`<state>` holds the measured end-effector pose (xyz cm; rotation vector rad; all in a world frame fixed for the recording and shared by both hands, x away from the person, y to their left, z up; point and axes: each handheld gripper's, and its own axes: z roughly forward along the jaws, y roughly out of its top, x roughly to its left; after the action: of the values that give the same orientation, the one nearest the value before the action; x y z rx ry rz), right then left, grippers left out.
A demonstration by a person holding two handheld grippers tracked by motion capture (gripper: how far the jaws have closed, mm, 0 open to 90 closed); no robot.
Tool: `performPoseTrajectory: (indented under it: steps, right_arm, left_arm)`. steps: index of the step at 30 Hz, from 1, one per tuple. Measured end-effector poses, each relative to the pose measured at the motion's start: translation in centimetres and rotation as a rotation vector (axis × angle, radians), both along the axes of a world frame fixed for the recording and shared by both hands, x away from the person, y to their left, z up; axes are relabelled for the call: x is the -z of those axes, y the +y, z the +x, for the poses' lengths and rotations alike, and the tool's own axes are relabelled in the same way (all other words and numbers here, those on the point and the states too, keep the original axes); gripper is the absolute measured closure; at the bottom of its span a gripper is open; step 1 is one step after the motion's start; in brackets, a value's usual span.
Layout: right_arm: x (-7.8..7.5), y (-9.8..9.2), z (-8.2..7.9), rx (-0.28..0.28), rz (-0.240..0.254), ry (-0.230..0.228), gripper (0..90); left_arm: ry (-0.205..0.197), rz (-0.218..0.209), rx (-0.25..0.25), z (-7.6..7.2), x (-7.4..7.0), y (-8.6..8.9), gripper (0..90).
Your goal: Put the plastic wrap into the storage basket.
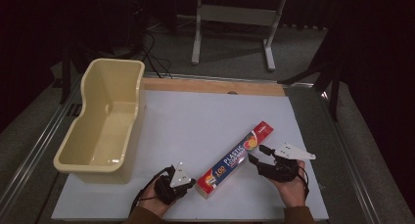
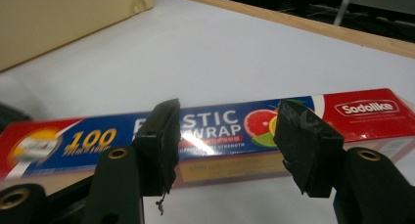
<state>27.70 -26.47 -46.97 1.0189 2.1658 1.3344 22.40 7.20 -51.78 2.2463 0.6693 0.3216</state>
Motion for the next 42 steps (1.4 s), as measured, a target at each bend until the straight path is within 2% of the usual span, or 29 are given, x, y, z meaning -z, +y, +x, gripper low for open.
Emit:
performPoseTrajectory:
  steps: [1,2,3,4,5,6,7,9,12,14,18,23,26,29,32,35,37,39,41,42]
  right_arm:
    - [0.0,0.0,0.0,0.0,0.0,0.0,41.9]
    - [0.0,-0.1,0.0,0.01,0.006,0.004,41.9]
    - [0.0,-0.2,0.1,0.011,0.009,0.001,41.8]
    - [0.0,-0.2,0.1,0.011,0.009,0.001,41.8]
    - [-0.1,-0.1,0.0,0.014,0.012,0.001,41.3]
    - [-0.2,-0.1,0.0,0.013,0.012,-0.001,41.1]
    - [-0.2,-0.1,0.0,0.013,0.012,-0.001,41.1]
    - [-0.1,-0.1,0.0,0.015,0.011,0.007,41.6]
    - [-0.1,-0.1,0.0,0.016,0.012,0.011,41.5]
    - [0.2,0.0,0.2,0.022,-0.001,0.027,40.5]
    - [0.2,0.2,0.2,0.03,-0.002,0.032,39.8]
    - [0.0,0.6,0.3,0.075,-0.024,0.043,32.9]
    - [0.3,0.7,0.6,0.126,-0.036,0.068,26.0]
    - [0.6,0.5,0.9,0.17,-0.03,0.11,21.9]
    - [0.7,0.2,0.9,0.158,-0.02,0.121,26.1]
    - [0.6,-0.3,0.9,0.186,-0.021,0.116,35.5]
    - [0.7,-0.9,0.9,0.214,-0.032,0.115,49.0]
    - [1.0,-1.4,1.0,0.223,-0.031,0.132,68.2]
    - [1.4,-1.7,1.2,0.245,-0.058,0.148,83.5]
    - [1.4,-1.7,1.2,0.245,-0.058,0.148,83.5]
  left_arm:
    - [0.0,0.0,0.0,0.0,0.0,0.0,90.0]
    - [0.001,-0.005,0.02,-0.2,0.0,-0.5,90.0]
    - [0.005,-0.012,0.058,-0.6,0.1,-1.9,90.0]
    - [0.005,-0.012,0.058,-0.6,0.1,-1.9,90.0]
    - [0.005,-0.02,0.078,-0.8,0.2,-2.6,90.0]
    - [0.012,-0.034,0.121,-1.1,0.3,-3.9,90.0]
    - [0.012,-0.034,0.121,-1.1,0.3,-3.9,90.0]
    - [0.011,-0.037,0.157,-1.4,0.2,-5.0,90.0]
    - [0.012,-0.04,0.154,-1.3,0.2,-4.9,90.0]
    - [-0.002,-0.049,0.091,-0.9,-0.2,-3.3,87.4]
    - [-0.018,-0.06,0.018,-0.9,-0.8,-0.7,75.8]
    - [-0.014,-0.086,-0.088,-1.3,-1.1,3.1,51.0]
    - [-0.02,-0.089,-0.124,-1.6,-1.4,4.5,43.7]
    - [-0.031,-0.091,-0.146,-1.9,-1.6,5.5,41.8]
    - [-0.032,-0.1,-0.167,-1.8,-1.5,6.2,41.8]
    - [-0.028,-0.103,-0.188,-1.7,-1.3,6.7,41.9]
    - [-0.025,-0.106,-0.192,-1.7,-1.2,6.9,42.1]
    - [-0.02,-0.102,-0.195,-1.7,-1.1,7.0,42.4]
    - [-0.016,-0.093,-0.198,-1.7,-1.0,7.2,43.0]
    - [-0.016,-0.093,-0.198,-1.7,-1.0,7.2,43.4]
